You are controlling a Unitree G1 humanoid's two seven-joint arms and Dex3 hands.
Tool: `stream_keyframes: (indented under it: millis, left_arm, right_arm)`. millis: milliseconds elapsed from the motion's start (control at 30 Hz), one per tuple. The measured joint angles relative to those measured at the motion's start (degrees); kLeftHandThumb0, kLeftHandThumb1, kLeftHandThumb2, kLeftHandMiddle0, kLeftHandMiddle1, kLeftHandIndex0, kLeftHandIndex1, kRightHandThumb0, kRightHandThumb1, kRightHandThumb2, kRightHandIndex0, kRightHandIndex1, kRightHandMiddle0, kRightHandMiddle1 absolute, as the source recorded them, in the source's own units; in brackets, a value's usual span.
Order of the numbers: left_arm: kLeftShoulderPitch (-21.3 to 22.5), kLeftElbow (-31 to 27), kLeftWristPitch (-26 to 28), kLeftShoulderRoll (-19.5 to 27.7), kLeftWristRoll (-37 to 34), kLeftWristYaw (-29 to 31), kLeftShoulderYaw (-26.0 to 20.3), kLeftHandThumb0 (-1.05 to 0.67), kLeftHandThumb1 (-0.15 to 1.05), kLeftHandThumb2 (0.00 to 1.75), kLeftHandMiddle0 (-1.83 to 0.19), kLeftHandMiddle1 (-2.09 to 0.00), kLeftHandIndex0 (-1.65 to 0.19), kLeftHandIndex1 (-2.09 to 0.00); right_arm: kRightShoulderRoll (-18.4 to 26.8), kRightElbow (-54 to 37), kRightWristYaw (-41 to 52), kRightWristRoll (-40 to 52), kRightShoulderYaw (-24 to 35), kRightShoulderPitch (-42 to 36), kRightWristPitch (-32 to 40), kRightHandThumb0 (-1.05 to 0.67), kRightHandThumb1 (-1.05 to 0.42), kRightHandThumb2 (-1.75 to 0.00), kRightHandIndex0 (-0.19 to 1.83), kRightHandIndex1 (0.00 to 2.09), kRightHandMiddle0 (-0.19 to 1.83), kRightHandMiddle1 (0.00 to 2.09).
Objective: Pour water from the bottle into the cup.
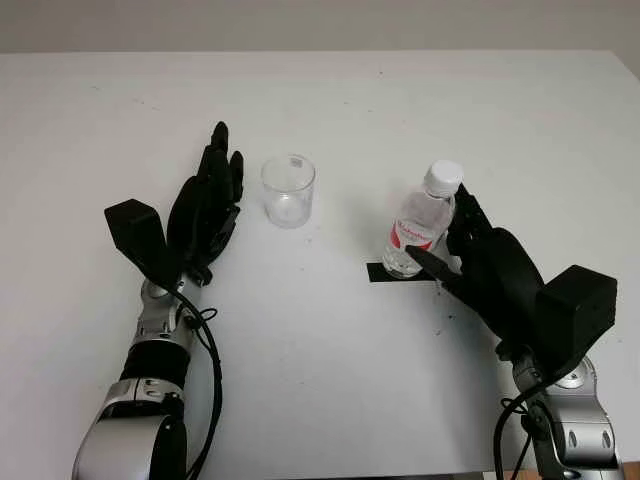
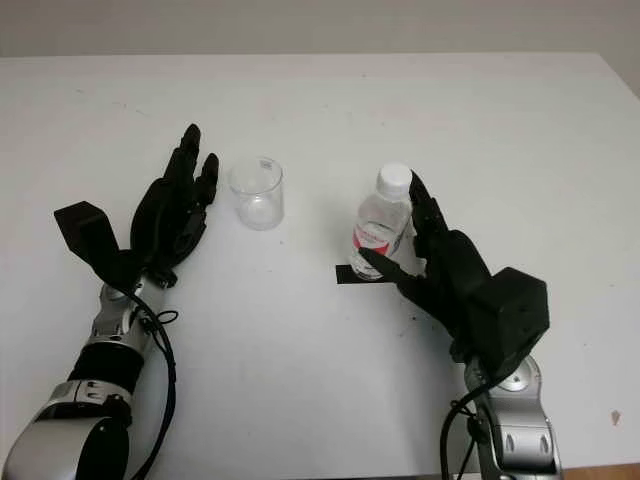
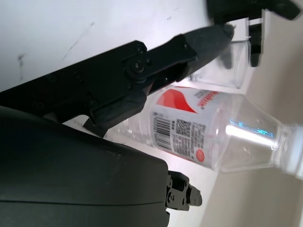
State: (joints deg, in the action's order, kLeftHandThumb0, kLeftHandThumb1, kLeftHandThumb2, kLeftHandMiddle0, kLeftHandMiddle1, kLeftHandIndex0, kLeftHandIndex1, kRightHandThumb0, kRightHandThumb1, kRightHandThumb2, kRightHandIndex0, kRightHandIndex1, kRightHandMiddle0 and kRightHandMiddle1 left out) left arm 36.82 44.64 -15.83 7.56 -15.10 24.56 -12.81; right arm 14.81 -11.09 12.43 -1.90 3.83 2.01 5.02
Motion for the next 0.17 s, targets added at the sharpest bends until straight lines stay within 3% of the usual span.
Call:
stream_keyframes:
  millis: [167]
  left_arm:
    - [0.0,0.0,0.0,0.0,0.0,0.0,0.0,-0.86,1.05,0.73,0.19,0.00,0.19,0.00]
  right_arm:
    - [0.3,1.0,-2.3,-2.9,-0.2,0.1,-4.8,-1.05,-0.92,-0.05,-0.19,0.00,-0.19,0.00]
